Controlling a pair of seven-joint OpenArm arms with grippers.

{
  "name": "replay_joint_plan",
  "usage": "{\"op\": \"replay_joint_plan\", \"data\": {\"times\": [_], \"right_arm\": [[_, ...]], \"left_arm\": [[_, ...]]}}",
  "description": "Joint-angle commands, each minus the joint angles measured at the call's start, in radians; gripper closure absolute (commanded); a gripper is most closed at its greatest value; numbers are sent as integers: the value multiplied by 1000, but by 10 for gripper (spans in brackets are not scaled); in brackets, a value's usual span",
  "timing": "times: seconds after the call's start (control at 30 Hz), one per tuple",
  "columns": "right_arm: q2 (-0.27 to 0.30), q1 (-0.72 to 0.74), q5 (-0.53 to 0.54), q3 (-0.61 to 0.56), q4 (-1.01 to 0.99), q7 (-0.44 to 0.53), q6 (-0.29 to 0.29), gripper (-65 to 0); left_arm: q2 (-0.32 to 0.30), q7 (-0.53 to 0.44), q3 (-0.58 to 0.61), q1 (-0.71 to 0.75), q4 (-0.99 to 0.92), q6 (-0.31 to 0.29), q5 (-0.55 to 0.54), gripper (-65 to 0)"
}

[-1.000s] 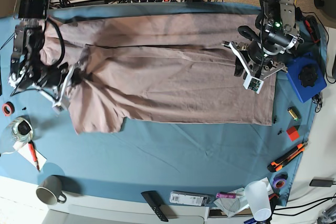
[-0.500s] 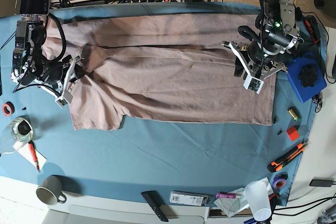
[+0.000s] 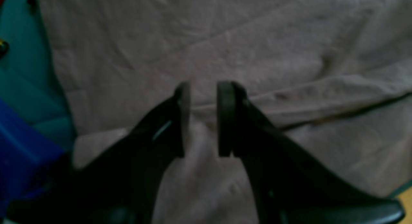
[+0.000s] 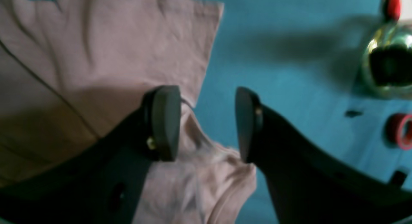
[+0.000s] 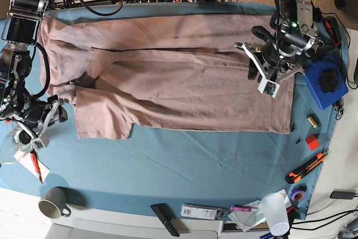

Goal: Fold the T-shirt properly
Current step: 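Grasp the shirt's hem corner with the right gripper and drag it, then grasp the hem corner nearest the left gripper with the left gripper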

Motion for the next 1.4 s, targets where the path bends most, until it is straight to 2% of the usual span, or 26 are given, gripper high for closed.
{"op": "replay_joint_plan", "data": {"times": [0.0, 0.1, 0.2, 0.33, 0.47, 0.67, 0.77, 0.93, 1.13, 1.3, 1.37], "right_arm": [[22, 42, 9, 9, -8, 23, -2, -286], [21, 64, -3, 10, -80, 126, -5, -286], [7, 90, -90, 10, -175, 229, -43, -286], [-27, 147, -110, 9, -360, 253, -44, -286], [-60, 188, -110, 8, -504, 299, -10, -286], [-119, 196, -116, 8, -533, 304, -2, -286], [-142, 197, -121, 8, -534, 299, -2, -286], [-175, 191, -110, 8, -534, 241, -3, -286], [-178, 181, 46, 9, -533, 159, 17, -286], [-178, 181, 27, 9, -533, 161, 21, -286], [-177, 181, 3, 9, -533, 161, 21, -286]], "left_arm": [[-4, -24, -2, 2, 17, 0, -3, -156], [-4, -26, -2, 2, 17, 0, -3, -156], [-4, -29, -2, 3, 17, 0, -3, -156], [-4, -30, -2, 3, 17, 0, -3, -156], [-4, -30, -2, 3, 17, 0, -3, -156], [-4, -31, -2, 2, 17, 0, -3, -156], [-4, -63, -2, 2, 17, 0, -3, -156], [-4, -90, -2, -3, 17, 0, -3, -156], [-4, -114, -2, -3, 17, 0, -2, -156], [-5, -150, -2, -56, -6, 0, 55, -157], [-5, -150, -2, -98, -50, 0, 60, -198]]}}
